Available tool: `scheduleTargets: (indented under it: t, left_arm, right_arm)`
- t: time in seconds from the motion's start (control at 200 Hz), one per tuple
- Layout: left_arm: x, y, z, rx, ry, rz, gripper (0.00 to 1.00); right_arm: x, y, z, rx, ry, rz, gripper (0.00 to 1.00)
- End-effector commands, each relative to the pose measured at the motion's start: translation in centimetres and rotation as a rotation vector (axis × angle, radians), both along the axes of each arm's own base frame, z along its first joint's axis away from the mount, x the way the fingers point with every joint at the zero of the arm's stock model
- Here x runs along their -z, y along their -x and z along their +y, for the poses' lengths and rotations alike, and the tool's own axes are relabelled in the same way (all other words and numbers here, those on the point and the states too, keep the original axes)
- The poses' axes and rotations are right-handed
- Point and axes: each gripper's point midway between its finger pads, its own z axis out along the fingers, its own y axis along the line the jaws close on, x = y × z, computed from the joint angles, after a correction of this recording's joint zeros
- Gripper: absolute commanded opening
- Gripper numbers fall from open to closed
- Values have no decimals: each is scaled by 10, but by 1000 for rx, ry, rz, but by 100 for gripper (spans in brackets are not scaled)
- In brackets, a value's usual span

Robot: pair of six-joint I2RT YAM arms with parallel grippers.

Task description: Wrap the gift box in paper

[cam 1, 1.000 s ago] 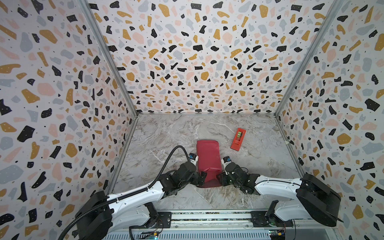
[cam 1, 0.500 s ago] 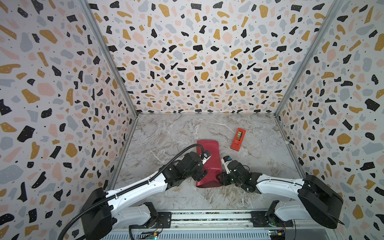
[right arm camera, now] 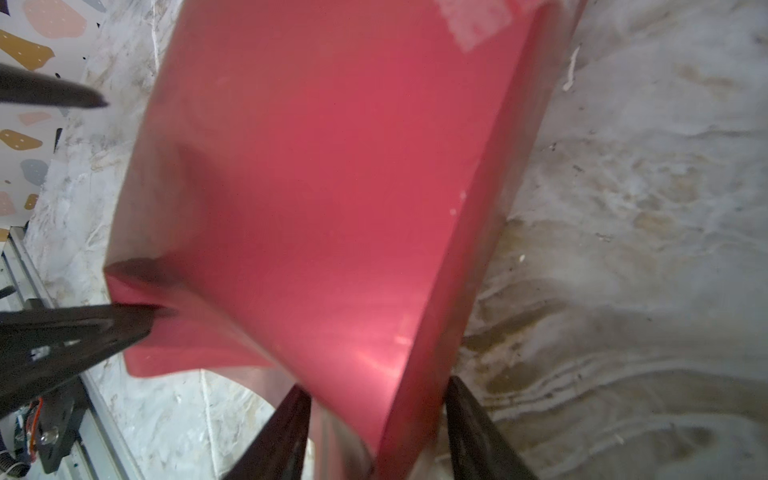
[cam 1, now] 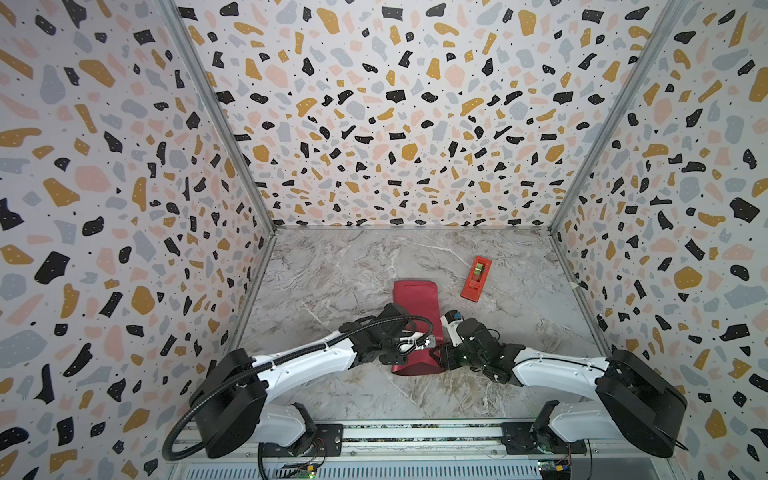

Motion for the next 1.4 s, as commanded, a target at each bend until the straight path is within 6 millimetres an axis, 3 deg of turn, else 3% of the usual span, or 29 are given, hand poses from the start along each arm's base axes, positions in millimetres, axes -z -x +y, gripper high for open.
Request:
scheduleTargets:
  t: [0.0,0.42,0.796,1.392]
  left_arm:
    - [-3,-9,-4,47,-35,-35,73]
    - [-2,-22,-13,-7,4,-54,68]
    - [2,-30,-10,-63,-1,-123,73]
    - [31,-26,-9,-50,-113,-149,68]
  right_arm:
    - [-8,-2,0,2,-18,-22,52]
    - [-6,-3,-2,13,-10,-20,51]
    - [-6,-6,-3,19,-13,-23,50]
    - [-6,-10,-3,38,-38,-16,50]
